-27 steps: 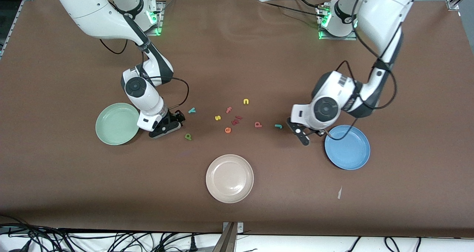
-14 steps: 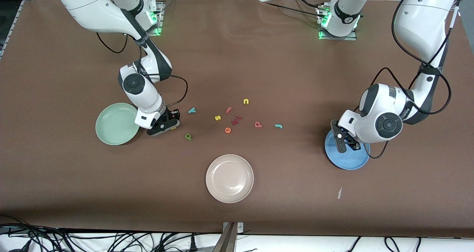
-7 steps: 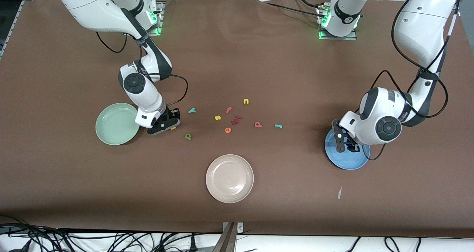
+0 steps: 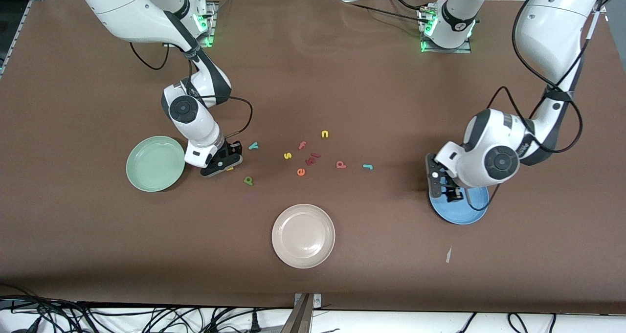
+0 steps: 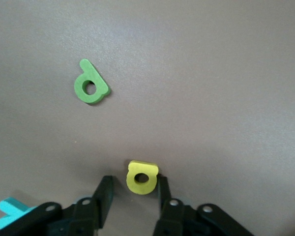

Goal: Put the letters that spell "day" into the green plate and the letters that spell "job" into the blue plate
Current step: 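Place the yellow a in the green plate with the right gripper, then grasp the teal j with the left gripper while the right gripper reaches teal y, then place the teal j in the blue plate with the left gripper, then grasp the teal y with the right gripper while the left gripper withdraws, then place the teal y in the green plate while the left gripper reaches pink p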

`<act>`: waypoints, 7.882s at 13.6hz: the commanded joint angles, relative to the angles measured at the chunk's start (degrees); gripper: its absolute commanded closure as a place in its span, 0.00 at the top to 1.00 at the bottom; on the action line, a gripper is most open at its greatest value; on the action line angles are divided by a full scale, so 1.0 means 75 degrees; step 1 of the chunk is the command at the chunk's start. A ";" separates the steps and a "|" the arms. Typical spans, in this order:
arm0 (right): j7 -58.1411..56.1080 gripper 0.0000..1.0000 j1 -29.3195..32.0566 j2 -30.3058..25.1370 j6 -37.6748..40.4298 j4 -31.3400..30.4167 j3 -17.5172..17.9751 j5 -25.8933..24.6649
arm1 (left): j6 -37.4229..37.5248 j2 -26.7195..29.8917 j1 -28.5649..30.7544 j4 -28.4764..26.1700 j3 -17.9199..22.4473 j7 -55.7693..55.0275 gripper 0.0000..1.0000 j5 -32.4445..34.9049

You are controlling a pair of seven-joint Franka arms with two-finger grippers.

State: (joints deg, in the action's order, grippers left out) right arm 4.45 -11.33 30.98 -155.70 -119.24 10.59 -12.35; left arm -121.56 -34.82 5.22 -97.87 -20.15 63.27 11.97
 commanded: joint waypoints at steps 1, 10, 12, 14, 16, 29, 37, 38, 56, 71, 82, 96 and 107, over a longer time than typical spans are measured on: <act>0.0040 0.31 0.0000 0.0005 -0.0111 -0.0062 -0.0064 -0.0087 | -0.0010 -0.0021 -0.0541 -0.0005 -0.0161 -0.1561 1.00 -0.0119; -0.0147 0.09 0.0058 -0.0659 0.0412 -0.0051 -0.0193 -0.0099 | -0.0596 -0.1122 -0.2054 0.0428 -0.0114 -0.5072 1.00 0.0441; -0.0614 0.09 0.0291 -0.1257 0.1139 -0.0062 -0.0193 -0.0064 | -0.0596 -0.1193 -0.2091 0.0615 -0.0114 -0.5155 0.97 0.0502; -0.1502 0.10 0.0747 -0.1738 0.1773 -0.0109 -0.0193 -0.0052 | -0.0596 -0.1298 -0.2115 0.0639 -0.0114 -0.5143 0.90 0.0514; -0.2556 0.10 0.1425 -0.2125 0.2323 -0.0168 -0.0181 -0.0052 | -0.0596 -0.1322 -0.2312 0.0780 -0.0114 -0.5143 0.86 0.0560; -0.2753 0.84 0.2064 -0.2491 0.2737 -0.0860 -0.0006 0.0860 | -0.0608 -0.1475 -0.2466 0.0768 -0.0102 -0.5038 0.20 0.1709; 0.0621 0.83 -0.0502 -0.1495 0.2000 -0.0039 -0.0134 0.1811 | -0.0596 -0.1428 -0.2478 0.0768 -0.0114 -0.5038 0.00 0.1721; 0.0893 0.83 -0.0690 -0.1402 0.1812 -0.0039 -0.0146 0.1823 | -0.0573 -0.1393 -0.2466 0.0768 -0.0126 -0.5026 0.00 0.1721; 0.1985 0.81 -0.2227 -0.0627 -0.0381 -0.0965 -0.0732 0.1799 | 0.1291 -0.0010 0.0157 0.0804 -0.0173 0.1451 0.00 0.0760; 0.1821 0.62 -0.2696 -0.0369 -0.0674 -0.0894 -0.1329 0.1694 | 0.0189 -0.0760 0.1659 0.0405 -0.0149 0.3388 0.31 0.1088; 0.1798 0.24 -0.2766 -0.0404 -0.0662 -0.0941 -0.1376 0.1682 | 0.1031 -0.0432 0.1554 0.0592 -0.0955 0.2481 1.00 0.0068; 0.1575 0.00 -0.2766 -0.0733 -0.0264 -0.0918 -0.1517 0.1659 | 0.0986 -0.0455 -0.0203 0.0593 -0.1227 -0.3240 1.00 0.0057; 0.0536 0.00 -0.2113 -0.2020 0.1327 -0.0906 -0.1611 0.1647 | -0.0479 -0.0982 -0.2207 0.0675 -0.1169 -1.0164 1.00 0.0045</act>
State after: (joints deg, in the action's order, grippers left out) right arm 13.18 -30.45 20.04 -149.93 -125.00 -1.58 0.21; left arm -124.97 -41.63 -9.23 -93.47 -29.72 -4.44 13.39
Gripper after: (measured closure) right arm 0.916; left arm 0.000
